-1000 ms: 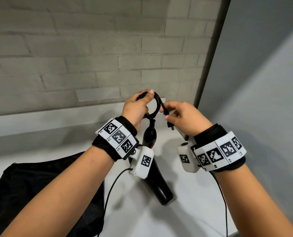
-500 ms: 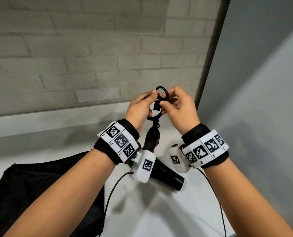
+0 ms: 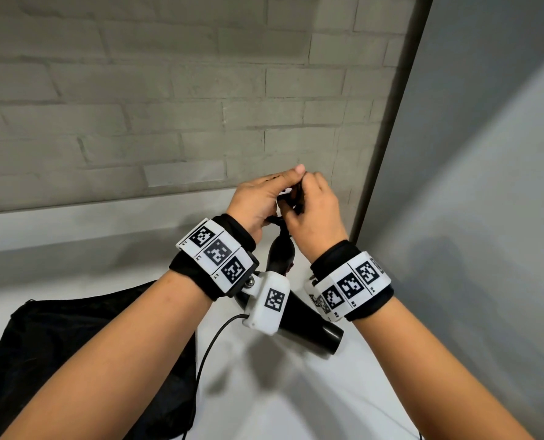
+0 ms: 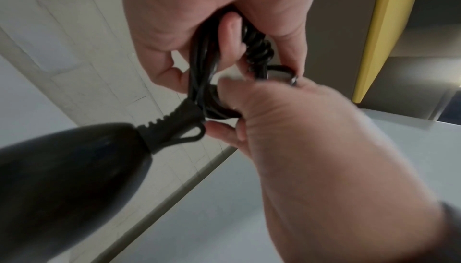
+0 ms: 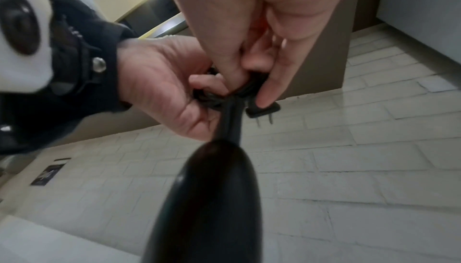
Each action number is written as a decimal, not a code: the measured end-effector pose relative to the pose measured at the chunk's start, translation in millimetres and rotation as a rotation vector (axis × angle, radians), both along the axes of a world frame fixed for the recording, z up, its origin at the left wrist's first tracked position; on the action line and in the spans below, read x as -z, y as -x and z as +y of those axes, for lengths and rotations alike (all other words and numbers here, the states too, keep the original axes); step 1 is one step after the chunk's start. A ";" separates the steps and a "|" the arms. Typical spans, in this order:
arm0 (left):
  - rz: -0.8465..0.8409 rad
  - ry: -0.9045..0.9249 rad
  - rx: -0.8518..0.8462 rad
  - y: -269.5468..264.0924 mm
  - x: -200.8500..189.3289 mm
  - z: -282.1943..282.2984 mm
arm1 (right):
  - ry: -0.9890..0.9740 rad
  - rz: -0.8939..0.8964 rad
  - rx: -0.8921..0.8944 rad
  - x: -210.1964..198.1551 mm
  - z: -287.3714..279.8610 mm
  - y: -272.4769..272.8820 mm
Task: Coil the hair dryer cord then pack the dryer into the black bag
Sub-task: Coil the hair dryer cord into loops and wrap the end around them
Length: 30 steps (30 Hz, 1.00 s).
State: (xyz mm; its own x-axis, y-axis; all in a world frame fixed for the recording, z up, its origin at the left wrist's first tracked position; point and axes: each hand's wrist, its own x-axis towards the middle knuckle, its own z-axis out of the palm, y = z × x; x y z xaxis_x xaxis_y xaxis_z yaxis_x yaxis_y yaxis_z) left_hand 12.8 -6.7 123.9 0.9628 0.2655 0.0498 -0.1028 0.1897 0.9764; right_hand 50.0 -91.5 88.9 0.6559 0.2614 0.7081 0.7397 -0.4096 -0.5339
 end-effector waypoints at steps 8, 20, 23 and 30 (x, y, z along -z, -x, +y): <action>-0.032 -0.017 0.012 -3.4 8.1 3.2 | 0.085 0.226 -0.187 0.8 -7.7 -20.9; 0.003 -0.012 -0.010 -4.7 11.7 21.5 | 0.419 0.281 -0.317 -8.9 -35.5 -30.5; 0.052 -0.044 -0.016 -4.7 11.1 21.5 | 0.540 0.036 -0.041 -19.1 -36.8 -30.8; 0.076 -0.169 0.048 0.2 4.7 21.7 | 0.529 -0.191 0.214 -33.1 -28.5 -23.0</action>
